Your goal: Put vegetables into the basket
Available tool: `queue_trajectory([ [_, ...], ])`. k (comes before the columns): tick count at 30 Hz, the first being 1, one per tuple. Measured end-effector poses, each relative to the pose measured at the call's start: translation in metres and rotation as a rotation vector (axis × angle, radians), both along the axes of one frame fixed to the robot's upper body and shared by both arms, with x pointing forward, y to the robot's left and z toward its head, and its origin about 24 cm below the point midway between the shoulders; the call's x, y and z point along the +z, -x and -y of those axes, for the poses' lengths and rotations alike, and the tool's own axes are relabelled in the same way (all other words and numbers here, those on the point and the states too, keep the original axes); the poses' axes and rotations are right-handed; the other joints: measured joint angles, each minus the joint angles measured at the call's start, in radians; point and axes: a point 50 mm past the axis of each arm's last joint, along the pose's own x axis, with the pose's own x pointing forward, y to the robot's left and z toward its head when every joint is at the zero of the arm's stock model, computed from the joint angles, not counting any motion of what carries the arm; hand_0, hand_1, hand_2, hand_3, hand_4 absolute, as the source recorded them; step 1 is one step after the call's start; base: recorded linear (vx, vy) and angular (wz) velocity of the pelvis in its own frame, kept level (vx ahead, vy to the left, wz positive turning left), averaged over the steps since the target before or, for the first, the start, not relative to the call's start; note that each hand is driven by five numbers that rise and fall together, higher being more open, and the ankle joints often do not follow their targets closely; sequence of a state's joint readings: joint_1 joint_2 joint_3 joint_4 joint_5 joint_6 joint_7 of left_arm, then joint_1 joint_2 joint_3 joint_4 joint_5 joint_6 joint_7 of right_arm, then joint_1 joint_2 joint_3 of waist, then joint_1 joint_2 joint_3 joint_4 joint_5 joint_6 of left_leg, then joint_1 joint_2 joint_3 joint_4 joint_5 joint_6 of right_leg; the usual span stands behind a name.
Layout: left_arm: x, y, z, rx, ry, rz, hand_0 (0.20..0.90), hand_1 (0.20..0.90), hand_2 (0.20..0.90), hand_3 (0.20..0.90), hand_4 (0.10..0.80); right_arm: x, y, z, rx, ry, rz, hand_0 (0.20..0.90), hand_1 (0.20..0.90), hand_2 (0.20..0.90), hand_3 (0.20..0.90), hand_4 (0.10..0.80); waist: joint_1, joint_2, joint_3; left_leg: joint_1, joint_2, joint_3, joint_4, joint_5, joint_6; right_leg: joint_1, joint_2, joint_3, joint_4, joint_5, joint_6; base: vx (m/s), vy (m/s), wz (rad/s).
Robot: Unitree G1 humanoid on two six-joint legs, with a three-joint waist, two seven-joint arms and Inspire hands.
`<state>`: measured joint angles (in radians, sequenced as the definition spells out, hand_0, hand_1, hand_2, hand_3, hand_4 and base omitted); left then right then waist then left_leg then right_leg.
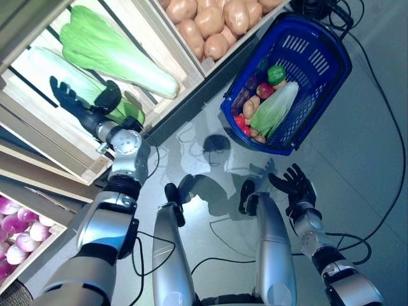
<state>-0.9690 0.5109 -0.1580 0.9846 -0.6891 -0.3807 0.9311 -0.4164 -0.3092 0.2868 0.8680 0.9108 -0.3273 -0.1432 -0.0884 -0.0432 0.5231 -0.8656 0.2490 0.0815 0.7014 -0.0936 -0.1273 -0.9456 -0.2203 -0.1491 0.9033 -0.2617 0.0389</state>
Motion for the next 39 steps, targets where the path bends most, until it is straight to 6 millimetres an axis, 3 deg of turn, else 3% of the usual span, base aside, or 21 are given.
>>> queue_trajectory([
  [4,0.01,0.0,-0.027,0.012,0.091,-0.051,0.9,0.9,0.9,0.9,0.8,0.005,-0.004,-0.001,-0.005,0.001,0.015,0.9,0.9,0.9,0.9,0.8,-0.003,-0.005,0.001,-0.075,0.0,-0.018,0.008,0.002,-0.002,-0.071,0.01,-0.004,0.009,0.012,-0.014,-0.038,0.0,0.02],
  [7,-0.003,-0.001,-0.025,0.016,0.155,-0.08,0.9,0.9,0.9,0.9,0.8,0.002,-0.003,0.001,-0.025,0.004,-0.003,0.9,0.9,0.9,0.9,0.8,-0.004,-0.007,0.001,-0.083,0.004,-0.022,0.026,0.007,-0.001,-0.074,0.013,-0.005,0.01,0.012,-0.011,-0.03,-0.019,-0.09],
  [15,-0.001,-0.004,-0.023,0.006,0.22,-0.083,0.9,0.9,0.9,0.9,0.8,0.019,-0.018,-0.01,0.008,0.012,0.045,0.9,0.9,0.9,0.9,0.8,-0.003,-0.008,0.0,-0.063,0.002,-0.02,0.021,0.007,-0.003,-0.055,0.011,-0.003,0.007,0.009,-0.008,-0.013,-0.01,0.0],
  [23,-0.001,-0.004,-0.025,0.0,0.214,-0.087,0.9,0.9,0.9,0.9,0.8,0.023,-0.022,-0.01,-0.016,0.015,0.049,0.9,0.9,0.9,0.9,0.8,0.0,-0.009,0.0,-0.064,0.005,-0.02,0.02,0.008,-0.006,-0.057,0.018,0.0,0.002,0.011,-0.005,-0.034,-0.002,-0.01],
  [24,-0.002,-0.003,-0.027,0.004,0.213,-0.089,0.5,0.5,0.5,0.5,0.533,0.024,-0.023,-0.01,-0.018,0.016,0.051,0.9,0.9,0.9,0.9,0.8,0.0,-0.009,0.0,-0.065,0.007,-0.02,0.019,0.008,-0.006,-0.058,0.022,0.001,-0.001,0.012,-0.004,-0.038,-0.001,-0.08],
  [25,-0.002,-0.003,-0.029,0.008,0.211,-0.091,0.3,0.3,0.3,0.3,0.4,0.025,-0.023,-0.01,-0.02,0.016,0.052,0.9,0.9,0.9,0.9,0.8,0.0,-0.009,0.0,-0.067,0.009,-0.021,0.017,0.008,-0.006,-0.061,0.025,0.002,-0.004,0.013,-0.005,-0.037,-0.001,-0.08],
  [33,-0.005,0.009,-0.055,0.06,0.281,-0.092,0.3,0.3,0.3,0.3,0.4,0.021,-0.02,-0.008,-0.041,-0.013,0.037,0.9,0.9,0.9,0.9,0.8,0.001,-0.016,0.001,-0.071,0.012,-0.022,0.02,0.008,-0.006,-0.062,0.034,0.0,-0.006,0.016,-0.012,-0.012,-0.004,-0.01],
  [39,-0.016,0.009,-0.056,0.011,0.294,-0.133,0.3,0.3,0.3,0.3,0.4,0.016,-0.018,-0.007,-0.051,-0.013,0.026,0.9,0.9,0.9,0.9,0.8,0.003,-0.042,0.0,-0.004,0.007,-0.017,0.018,-0.004,-0.014,0.011,0.025,-0.001,-0.013,0.011,-0.003,-0.001,-0.004,0.01],
])
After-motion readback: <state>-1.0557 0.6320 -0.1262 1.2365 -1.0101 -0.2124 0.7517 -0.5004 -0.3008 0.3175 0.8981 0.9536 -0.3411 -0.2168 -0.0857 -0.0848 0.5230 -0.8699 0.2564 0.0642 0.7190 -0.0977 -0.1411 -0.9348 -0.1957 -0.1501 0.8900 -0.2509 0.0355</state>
